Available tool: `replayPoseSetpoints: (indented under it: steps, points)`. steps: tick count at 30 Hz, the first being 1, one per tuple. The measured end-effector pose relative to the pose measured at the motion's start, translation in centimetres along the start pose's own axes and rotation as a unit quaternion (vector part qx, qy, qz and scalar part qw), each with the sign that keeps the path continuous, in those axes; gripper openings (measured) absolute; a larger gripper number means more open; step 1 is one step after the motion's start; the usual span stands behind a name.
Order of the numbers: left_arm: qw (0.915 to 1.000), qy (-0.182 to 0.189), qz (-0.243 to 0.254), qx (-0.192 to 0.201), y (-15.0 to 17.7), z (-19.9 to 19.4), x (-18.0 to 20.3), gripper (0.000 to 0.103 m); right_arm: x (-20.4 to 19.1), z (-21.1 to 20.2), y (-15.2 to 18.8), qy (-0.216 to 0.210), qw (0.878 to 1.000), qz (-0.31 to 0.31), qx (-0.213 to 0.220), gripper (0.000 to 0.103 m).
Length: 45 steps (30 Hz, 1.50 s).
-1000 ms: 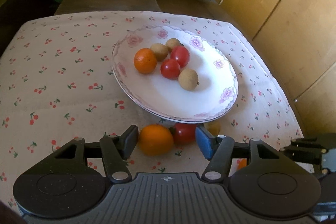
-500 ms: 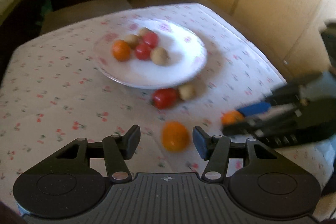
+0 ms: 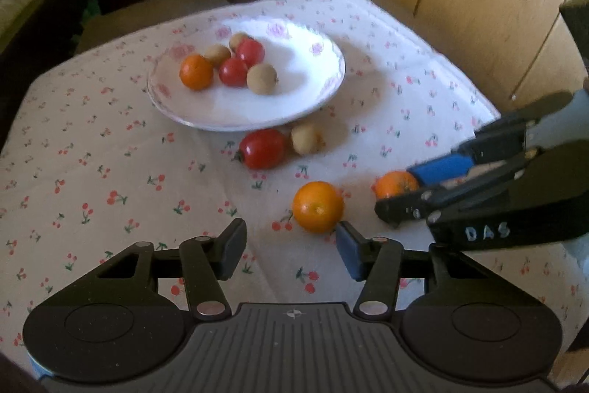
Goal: Organize fruits
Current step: 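Close the left gripper on the orange on the cloth while the right gripper holds its orange, then carry both oranges over the bowl with both grippers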
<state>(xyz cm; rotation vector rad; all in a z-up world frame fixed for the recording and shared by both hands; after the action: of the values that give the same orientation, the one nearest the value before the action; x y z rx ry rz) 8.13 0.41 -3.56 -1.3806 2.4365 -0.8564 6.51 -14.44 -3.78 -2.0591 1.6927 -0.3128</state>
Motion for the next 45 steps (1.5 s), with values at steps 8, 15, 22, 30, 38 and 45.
replayPoseSetpoints:
  steps: [8,15,22,30,38,45]
  points:
    - [0.9996,-0.009,0.021,0.016,-0.7,0.6,2.0,0.064,1.6,-0.6,0.9,0.016,1.000,0.012,-0.005,0.034]
    - [0.9997,-0.023,0.008,0.000,-0.9,2.6,1.6,0.064,2.4,-0.8,1.1,0.008,1.000,0.024,-0.003,0.034]
    - [0.9994,-0.035,-0.003,-0.001,-1.5,2.7,2.1,0.050,2.9,-0.8,1.1,0.012,0.999,0.035,0.004,0.034]
    - [0.9986,-0.026,-0.045,-0.006,-1.4,1.5,1.3,0.044,3.0,-1.6,1.0,0.010,0.999,0.040,0.012,0.029]
    - [0.9978,-0.018,-0.064,-0.003,-1.3,0.7,1.0,0.044,3.9,-2.4,1.3,0.005,0.998,0.055,0.004,0.029]
    - [0.9969,-0.006,-0.078,-0.003,-1.4,0.5,0.9,0.044,4.5,-1.9,0.5,-0.007,0.997,0.080,0.009,0.039]
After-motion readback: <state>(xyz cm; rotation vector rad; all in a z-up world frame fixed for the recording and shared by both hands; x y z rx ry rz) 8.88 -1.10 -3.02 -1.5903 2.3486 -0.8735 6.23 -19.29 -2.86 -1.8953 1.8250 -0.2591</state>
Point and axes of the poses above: each gripper's, at about its wrist camera, not at the fingertips, and z roughly the way its jaws point, x to its right, y to its underside, the point moved 1 cm from there along z, roughly the way its jaws point, and after that the axes turned 4 degrees about -z, right-handed, at the moved point
